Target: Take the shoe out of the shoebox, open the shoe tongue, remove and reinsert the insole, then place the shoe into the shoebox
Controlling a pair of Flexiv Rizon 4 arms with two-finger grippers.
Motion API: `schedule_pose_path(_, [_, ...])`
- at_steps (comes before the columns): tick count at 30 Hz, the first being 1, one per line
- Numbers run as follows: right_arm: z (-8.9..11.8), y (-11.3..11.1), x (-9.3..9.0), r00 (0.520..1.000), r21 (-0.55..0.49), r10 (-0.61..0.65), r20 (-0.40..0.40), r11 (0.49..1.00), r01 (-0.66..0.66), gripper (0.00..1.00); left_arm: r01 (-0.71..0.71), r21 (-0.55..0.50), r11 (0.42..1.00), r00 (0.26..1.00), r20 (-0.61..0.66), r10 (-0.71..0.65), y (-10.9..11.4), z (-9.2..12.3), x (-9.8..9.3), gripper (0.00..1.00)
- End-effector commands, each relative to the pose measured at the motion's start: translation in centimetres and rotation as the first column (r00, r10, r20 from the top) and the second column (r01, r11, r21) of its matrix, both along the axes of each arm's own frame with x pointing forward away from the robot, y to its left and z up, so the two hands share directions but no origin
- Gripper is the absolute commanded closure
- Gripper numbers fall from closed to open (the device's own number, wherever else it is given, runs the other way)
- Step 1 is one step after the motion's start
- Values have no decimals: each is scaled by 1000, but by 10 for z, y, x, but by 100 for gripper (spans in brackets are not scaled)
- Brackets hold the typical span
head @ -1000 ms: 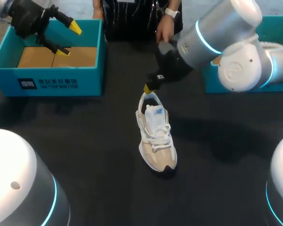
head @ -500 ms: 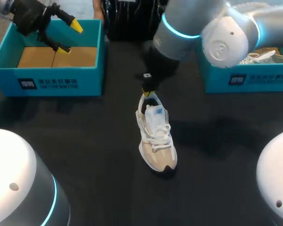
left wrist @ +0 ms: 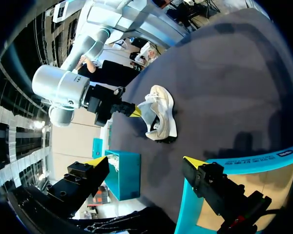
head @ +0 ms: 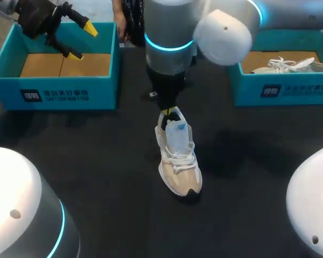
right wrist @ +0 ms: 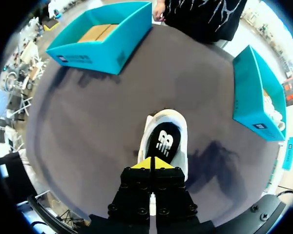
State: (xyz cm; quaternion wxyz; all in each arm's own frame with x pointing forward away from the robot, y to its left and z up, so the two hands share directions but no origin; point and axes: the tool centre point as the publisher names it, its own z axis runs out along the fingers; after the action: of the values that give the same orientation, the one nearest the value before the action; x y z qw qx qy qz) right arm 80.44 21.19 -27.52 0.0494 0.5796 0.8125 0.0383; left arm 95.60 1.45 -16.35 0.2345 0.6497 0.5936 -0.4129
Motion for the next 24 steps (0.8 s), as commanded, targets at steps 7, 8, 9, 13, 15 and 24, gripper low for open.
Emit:
schedule_pose_path(7, [0, 4, 0, 1000, -73, -9, 24, 997, 11, 100, -4, 7, 1000, 1000, -3, 4, -7, 0, -5, 0])
schedule_pose_path(8, [0, 4, 0, 1000, -73, -9, 24, 997, 11, 100, -3, 11, 1000, 1000, -2, 3, -7, 0, -6, 0])
schedule_pose_path(9, [-4, 2, 0, 999, -56, -25, 33, 998, 27, 100, -2, 12, 1000, 1000, -2, 3, -8, 1, -7, 0])
schedule_pose_path(13, [-18, -5, 2, 998, -10, -66, 25, 998, 66, 100, 1, 19, 1000, 1000, -1, -1, -8, 5, -12, 0])
schedule_pose_path(15, [-23, -7, 3, 997, -7, -70, 27, 998, 70, 100, 2, 25, 1000, 1000, 0, -2, -7, 7, -14, 0])
schedule_pose_path(24, [-52, -17, 6, 994, 10, -107, -6, 994, 107, 100, -25, 36, 999, 1000, 11, 24, 1, 10, -18, 0])
